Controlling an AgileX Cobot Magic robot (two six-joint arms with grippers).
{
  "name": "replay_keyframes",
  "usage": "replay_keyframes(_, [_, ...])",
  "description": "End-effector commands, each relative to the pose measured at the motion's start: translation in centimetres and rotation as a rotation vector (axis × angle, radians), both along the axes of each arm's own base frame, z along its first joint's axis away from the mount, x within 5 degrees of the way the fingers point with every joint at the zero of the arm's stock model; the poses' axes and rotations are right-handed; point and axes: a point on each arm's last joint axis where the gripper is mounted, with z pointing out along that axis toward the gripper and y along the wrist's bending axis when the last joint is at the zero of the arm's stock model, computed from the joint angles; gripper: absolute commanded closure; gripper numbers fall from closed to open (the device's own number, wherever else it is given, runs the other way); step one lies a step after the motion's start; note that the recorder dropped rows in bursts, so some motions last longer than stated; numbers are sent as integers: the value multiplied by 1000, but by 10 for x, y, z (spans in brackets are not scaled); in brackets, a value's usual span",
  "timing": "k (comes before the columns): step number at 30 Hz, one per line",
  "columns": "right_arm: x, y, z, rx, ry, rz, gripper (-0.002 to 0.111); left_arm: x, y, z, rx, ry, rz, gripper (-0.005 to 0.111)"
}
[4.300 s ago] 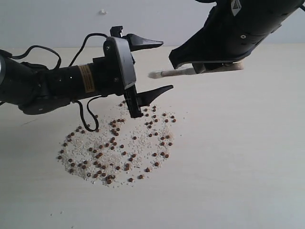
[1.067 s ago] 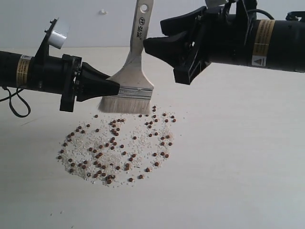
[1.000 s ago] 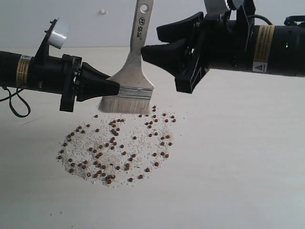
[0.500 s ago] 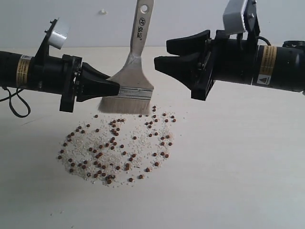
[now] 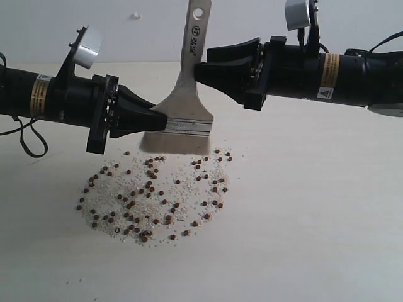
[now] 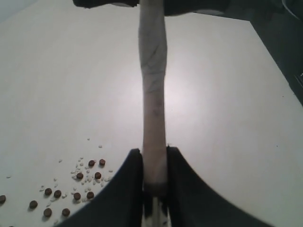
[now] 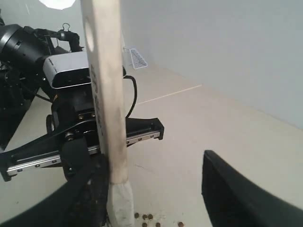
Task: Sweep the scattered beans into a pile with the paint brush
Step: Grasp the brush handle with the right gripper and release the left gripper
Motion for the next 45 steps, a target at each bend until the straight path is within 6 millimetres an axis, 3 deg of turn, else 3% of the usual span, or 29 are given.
replay_keyframes(1, [-1,4,2,-8,13,51,54,-1,-3,6,-25,-29,-14,107])
replay_keyframes(13, [-11,16,6,-11,54,113,54,-1,-3,6,-25,-29,-14,107])
replay_keyframes(38, [-10,15,14,41,113,79,54,0,-3,3,-28,-14,-8,107])
replay_keyframes(45, [-10,15,14,42,121,80,58,-4,-13,3,-35,-14,-31,107])
